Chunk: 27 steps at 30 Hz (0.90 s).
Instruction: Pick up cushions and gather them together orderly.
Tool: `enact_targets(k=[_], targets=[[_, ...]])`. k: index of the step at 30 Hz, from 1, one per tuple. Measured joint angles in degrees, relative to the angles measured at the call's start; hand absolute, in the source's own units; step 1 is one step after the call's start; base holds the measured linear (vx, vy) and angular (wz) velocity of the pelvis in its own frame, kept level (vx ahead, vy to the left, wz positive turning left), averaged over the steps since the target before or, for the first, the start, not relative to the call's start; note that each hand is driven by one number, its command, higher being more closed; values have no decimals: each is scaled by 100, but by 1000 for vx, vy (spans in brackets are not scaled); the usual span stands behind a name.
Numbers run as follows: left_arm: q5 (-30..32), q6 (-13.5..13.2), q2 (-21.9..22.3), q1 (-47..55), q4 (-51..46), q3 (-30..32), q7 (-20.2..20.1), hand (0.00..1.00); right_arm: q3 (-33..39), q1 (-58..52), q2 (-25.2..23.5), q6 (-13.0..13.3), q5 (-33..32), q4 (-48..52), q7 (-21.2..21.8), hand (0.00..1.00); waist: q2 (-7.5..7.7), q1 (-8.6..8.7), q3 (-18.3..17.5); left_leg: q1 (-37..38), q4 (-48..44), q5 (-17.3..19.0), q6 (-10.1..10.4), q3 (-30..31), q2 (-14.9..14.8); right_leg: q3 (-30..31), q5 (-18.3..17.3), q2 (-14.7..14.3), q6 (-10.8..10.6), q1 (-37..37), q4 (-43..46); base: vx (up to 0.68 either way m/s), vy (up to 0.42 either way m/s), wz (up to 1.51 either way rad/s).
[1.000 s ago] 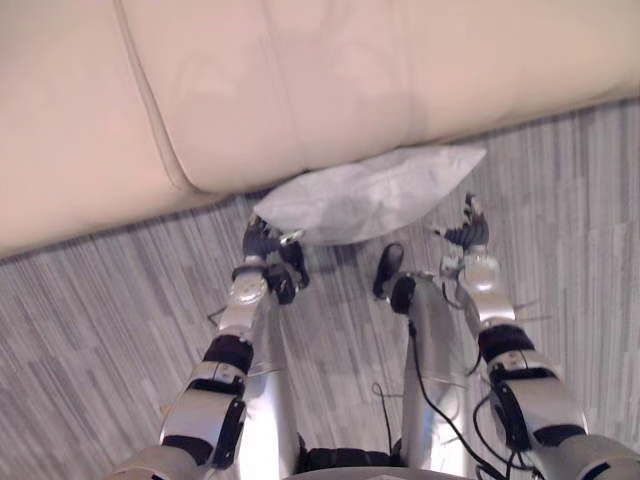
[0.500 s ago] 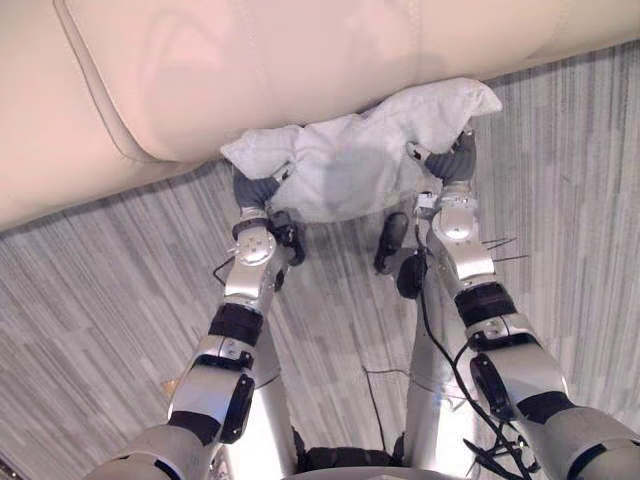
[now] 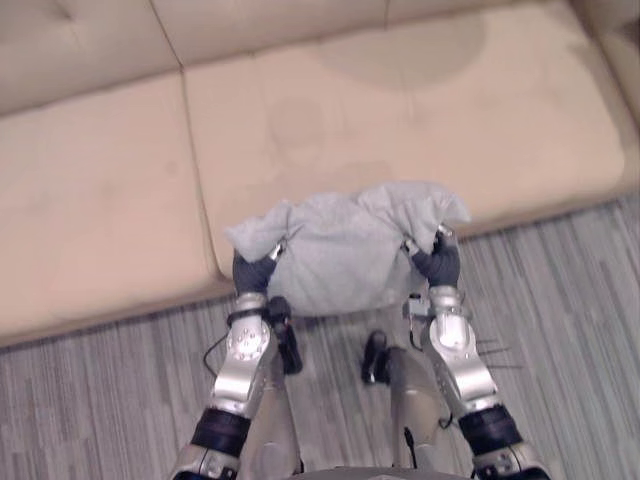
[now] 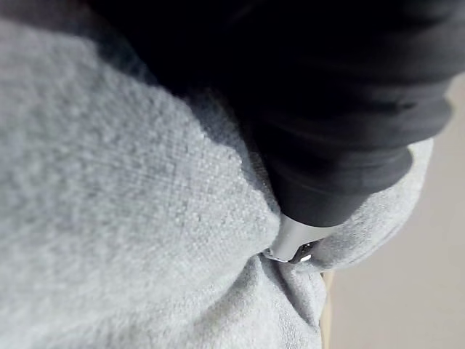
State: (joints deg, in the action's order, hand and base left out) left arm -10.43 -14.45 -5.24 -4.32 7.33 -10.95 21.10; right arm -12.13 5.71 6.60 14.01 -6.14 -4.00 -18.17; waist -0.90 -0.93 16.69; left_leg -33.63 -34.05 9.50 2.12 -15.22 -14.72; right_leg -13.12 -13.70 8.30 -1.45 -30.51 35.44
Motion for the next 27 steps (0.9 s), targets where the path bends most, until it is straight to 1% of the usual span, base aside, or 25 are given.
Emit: enact_targets(k=[1,2,3,4,5,6,8,11,12,13,16,17,18,19,20,21,22,23,24,25,26,27], targets=[[0,-7,-56,99,0,-47,-25,100,-18,-64,4,2,1,-30,57,100,9,8,-6,224,224,-68,10,-5,85,-28,25,18,-34,221,-177,271,-7,43],[1,-18,-177,272,2,-123,-136,100,-21,-186,27,4,3,-108,189,100,23,12,-46,601,675,-237,30,-4,235,-118,86,71,-64,584,-492,247,-23,46],[1,-17,-298,395,11,-248,-212,100,-33,-315,90,6,4,-192,248,100,25,13,-164,805,982,-377,41,18,339,-230,132,103,-92,806,-718,253,-31,50],[1,-22,-344,459,10,-300,-252,100,-33,-381,127,5,4,-237,286,100,16,15,-195,926,1149,-449,66,60,382,-315,171,108,-105,964,-844,235,-32,51],[1,-27,-386,600,11,-343,-343,100,-34,-524,182,-36,4,-274,374,100,25,13,-245,1168,1414,-531,56,94,436,-465,253,85,-89,1272,-1091,145,-18,37],[2,-27,-398,660,10,-363,-369,100,-36,-588,193,-61,4,-274,400,100,35,7,-270,1258,1514,-558,71,106,463,-516,286,74,-92,1385,-1185,161,-15,37],[0,-32,-417,1040,6,-387,-473,100,-140,-829,199,-105,2,-274,497,100,93,-3,-391,1754,1939,-618,98,99,534,-583,409,37,-118,1877,-1575,152,2,13],[-2,-31,-434,1439,-9,-387,-514,100,-295,-840,202,-125,-6,-274,638,100,126,-1,-585,2069,2194,-616,96,-33,563,-469,640,-12,-136,2136,-1907,126,47,-16],[-2,-31,-438,1489,-13,-387,-537,100,-329,-826,202,-125,-7,-272,648,100,146,-8,-608,2116,2226,-613,94,-88,566,-408,674,-14,-140,2139,-1924,93,58,-34],[-2,-31,-451,1587,-18,-386,-592,100,-405,-759,199,-125,-13,-270,681,100,190,-26,-639,2184,2233,-572,44,-205,575,-311,729,-4,-136,2145,-1927,63,80,-32],[0,-20,-441,1712,-24,-392,-618,100,-466,-690,201,-126,-16,-270,698,100,208,-15,-649,2309,2102,-364,-55,-285,627,-209,754,113,-139,2124,-1615,49,112,-15],[0,15,-440,1753,-28,-405,-632,100,-471,-714,212,-131,-17,-271,716,100,207,-7,-647,2453,1995,-222,-98,-278,678,-114,746,237,-150,2059,-1109,30,169,1],[0,19,-441,1770,-40,-408,-644,100,-476,-730,226,-131,-18,-271,720,100,205,-1,-647,2481,1958,-142,-111,-246,694,-72,743,297,-153,2002,-840,2,175,14],[4,25,-462,1838,-119,-415,-677,100,-476,-777,238,-133,-18,-271,724,100,252,10,-641,2634,1896,61,-202,-131,847,93,774,458,-112,1797,-27,35,150,32],[6,29,-460,1855,-143,-417,-697,100,-477,-808,245,-134,-21,-277,726,100,271,38,-640,2777,1890,122,-308,-31,947,347,811,549,-9,1477,624,73,113,54],[9,32,-456,1848,-157,-419,-702,100,-486,-841,296,-134,-28,-280,728,100,186,132,-640,2756,1834,190,-343,105,946,505,447,456,-93,1305,730,87,56,51],[9,32,-465,1848,-195,-417,-701,100,-512,-832,335,-134,-29,-278,729,100,221,141,-661,2751,1825,210,-346,165,941,554,296,376,-117,1238,645,87,33,61],[9,27,-485,1832,-263,-418,-701,100,-594,-822,410,-135,-41,-278,741,100,174,145,-633,2729,1831,243,-358,305,941,543,186,235,-88,995,233,79,16,46],[9,30,-494,1828,-262,-418,-701,100,-594,-828,431,-147,-45,-284,779,100,178,154,-635,2739,1850,251,-352,367,942,537,197,163,-75,919,2,185,-17,62],[10,35,-527,1792,-259,-420,-702,100,-592,-852,502,-173,-57,-295,847,100,172,200,-631,2808,1925,273,-314,510,945,508,329,0,-153,806,-652,131,-33,49],[10,41,-533,1764,-253,-429,-703,100,-588,-869,533,-177,-58,-295,848,100,157,221,-623,2842,1941,289,-286,580,953,510,424,-62,-211,802,-943,268,-101,92],[12,47,-607,1681,-238,-520,-714,100,-566,-975,577,-179,-66,-285,848,100,224,347,-662,2932,1939,351,-179,785,1040,567,806,-162,-191,889,-1736,232,-108,83]])
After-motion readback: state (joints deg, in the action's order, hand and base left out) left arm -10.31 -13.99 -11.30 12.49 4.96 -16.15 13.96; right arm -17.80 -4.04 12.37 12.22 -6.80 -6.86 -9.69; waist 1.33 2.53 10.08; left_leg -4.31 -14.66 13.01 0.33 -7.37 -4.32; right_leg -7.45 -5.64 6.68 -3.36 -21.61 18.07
